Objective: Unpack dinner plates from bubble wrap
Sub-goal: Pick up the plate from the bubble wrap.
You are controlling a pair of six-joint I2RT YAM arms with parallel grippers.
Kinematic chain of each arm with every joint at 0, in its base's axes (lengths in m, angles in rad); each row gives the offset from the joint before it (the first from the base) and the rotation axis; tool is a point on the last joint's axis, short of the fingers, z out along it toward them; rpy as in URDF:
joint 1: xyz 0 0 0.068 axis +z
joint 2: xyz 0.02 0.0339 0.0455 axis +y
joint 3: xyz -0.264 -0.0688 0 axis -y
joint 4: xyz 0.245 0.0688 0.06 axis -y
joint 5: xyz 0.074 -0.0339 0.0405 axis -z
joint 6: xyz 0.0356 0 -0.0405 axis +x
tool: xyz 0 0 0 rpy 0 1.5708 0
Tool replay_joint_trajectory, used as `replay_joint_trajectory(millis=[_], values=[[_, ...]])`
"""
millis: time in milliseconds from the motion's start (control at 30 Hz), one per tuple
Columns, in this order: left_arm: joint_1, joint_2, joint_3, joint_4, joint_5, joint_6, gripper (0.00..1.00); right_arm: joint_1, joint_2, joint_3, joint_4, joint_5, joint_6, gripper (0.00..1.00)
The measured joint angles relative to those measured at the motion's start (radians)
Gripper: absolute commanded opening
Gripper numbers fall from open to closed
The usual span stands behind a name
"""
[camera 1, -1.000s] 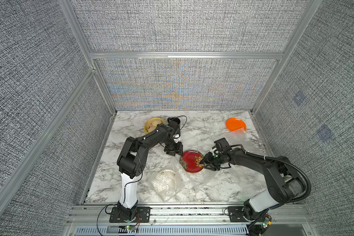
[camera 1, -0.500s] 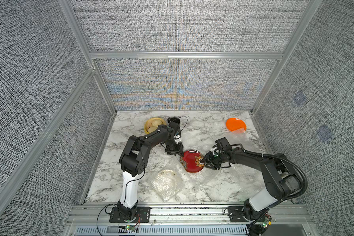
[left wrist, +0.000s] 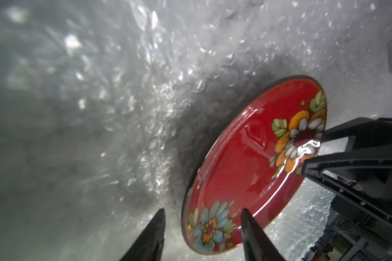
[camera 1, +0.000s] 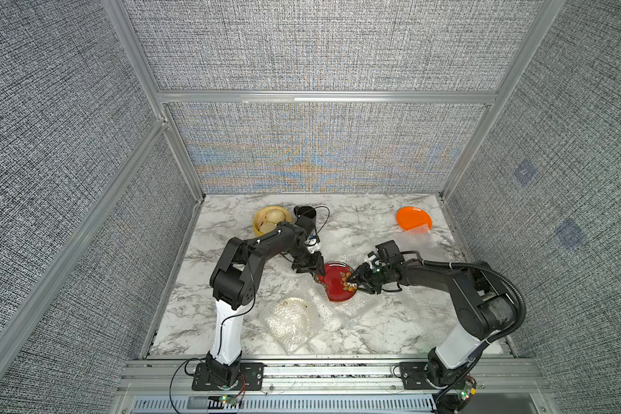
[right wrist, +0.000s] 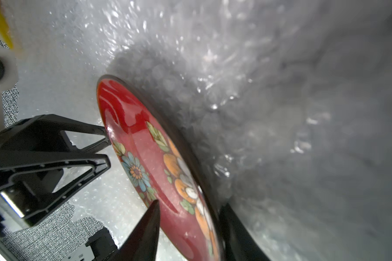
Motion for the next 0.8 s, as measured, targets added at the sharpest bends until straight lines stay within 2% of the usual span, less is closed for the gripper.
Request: replay_joint_trajectory(millis=[233, 433, 600, 800], values=[[0.0, 0.0, -0.026, 0.035, 0.027, -0.019, 0.43, 0.005, -0.002, -0.017, 0.062, 0.006, 0.015, 0.3], [0.002, -0.001, -0.036, 0.045, 0.027, -0.024, 0.43, 0.013, -0.004, 0.0, 0.021, 0.046, 0.016, 0.17], [0.002, -0.011, -0.055, 0.053, 0.027, -0.024, 0.41, 0.022, -0.025, 0.018, -0.016, 0.071, 0.005, 0.16], [0.003, -0.013, -0.065, 0.057, 0.014, -0.025, 0.4, 0.048, 0.007, 0.061, -0.04, 0.083, -0.002, 0.2]])
